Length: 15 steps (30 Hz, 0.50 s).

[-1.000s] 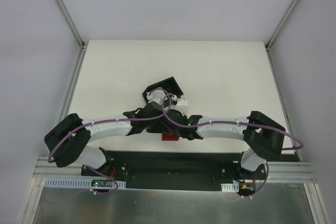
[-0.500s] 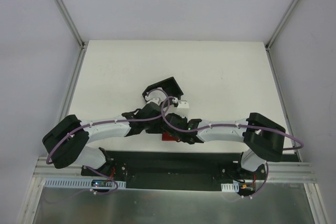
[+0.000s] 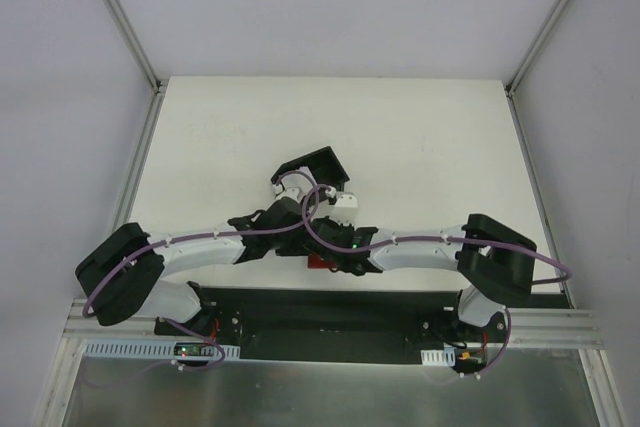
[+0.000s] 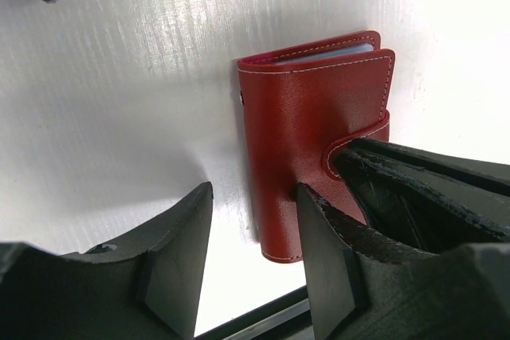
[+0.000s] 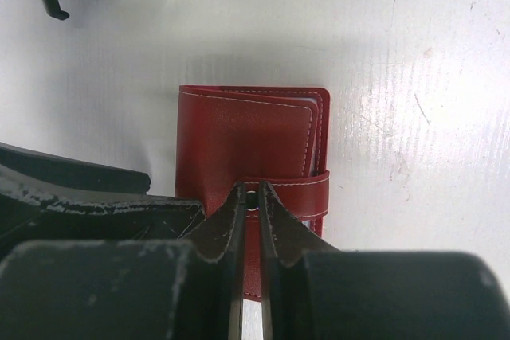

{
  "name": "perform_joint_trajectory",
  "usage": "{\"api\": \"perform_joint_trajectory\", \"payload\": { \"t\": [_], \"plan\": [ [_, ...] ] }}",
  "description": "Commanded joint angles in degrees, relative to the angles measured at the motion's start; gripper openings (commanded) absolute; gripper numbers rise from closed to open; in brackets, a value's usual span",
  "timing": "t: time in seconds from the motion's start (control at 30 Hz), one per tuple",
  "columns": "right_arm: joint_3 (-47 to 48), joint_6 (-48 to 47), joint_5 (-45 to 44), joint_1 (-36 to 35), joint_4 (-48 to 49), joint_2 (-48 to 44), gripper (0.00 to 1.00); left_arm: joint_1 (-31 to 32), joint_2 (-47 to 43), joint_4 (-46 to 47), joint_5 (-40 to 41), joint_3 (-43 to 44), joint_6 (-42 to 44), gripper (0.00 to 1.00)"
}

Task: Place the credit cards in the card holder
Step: Close the card holder at the center of the board.

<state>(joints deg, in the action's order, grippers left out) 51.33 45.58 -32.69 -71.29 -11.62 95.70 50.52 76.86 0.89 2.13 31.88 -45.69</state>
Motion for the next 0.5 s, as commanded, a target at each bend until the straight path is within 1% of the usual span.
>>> {"api": "perform_joint_trajectory", "payload": {
  "t": [0.0,0.2,0.3,0.37,0.47],
  "plan": [
    [-5.45,3.9,12.92,-1.66,-11.5,7.57,0.09,-0.25,-2.15,-1.76,1.82,-1.29,-0.19,0.46],
    [-7.91,4.52,12.03,-0.35,-10.89,4.76,0.14,-0.34,-1.19,-1.76,1.21,-0.33,0.34,0.46],
    [-9.23,2.24,12.21,0.53,-7.47,2.83,0.18,-0.34,-0.84,-1.76,0.86,0.11,0.52,0.46],
    [-8.97,-1.62,13.87,1.15,-3.52,1.25,0.2,-0.25,-0.92,-1.76,0.68,0.2,0.52,0.46],
    [-6.51,-4.79,13.53,1.67,-2.62,-1.56,0.24,-0.34,-1.1,-1.76,0.5,0.55,1.13,0.46]
  ]
}}
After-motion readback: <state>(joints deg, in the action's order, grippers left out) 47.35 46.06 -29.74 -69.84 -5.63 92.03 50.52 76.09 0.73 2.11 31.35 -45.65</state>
